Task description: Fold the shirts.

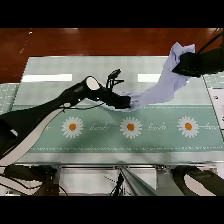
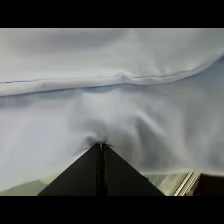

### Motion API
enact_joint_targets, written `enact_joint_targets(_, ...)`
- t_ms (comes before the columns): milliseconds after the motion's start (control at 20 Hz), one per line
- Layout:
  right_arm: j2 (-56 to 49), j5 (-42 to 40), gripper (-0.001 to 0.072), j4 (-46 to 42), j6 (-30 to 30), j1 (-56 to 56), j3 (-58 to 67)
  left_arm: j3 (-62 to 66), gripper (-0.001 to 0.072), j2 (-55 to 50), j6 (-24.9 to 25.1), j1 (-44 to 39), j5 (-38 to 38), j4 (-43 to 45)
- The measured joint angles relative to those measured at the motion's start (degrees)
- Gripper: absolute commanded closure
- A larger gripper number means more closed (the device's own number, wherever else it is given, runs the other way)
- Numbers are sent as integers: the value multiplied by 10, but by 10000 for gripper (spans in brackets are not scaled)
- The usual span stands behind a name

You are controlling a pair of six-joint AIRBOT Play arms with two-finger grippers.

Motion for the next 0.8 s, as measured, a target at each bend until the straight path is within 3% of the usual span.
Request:
enact_joint_targets(350,5,2,684,-25,11,1,0,-2,686,-39,15,-30,35,-72)
enact_joint_targets(600,-15,-6,684,-85,10,43,0,-2,686,48,35,76,28,-35)
enact_joint_targets(800,-67,-71,683,-126,26,106,0,-2,685,161,41,196,-8,17)
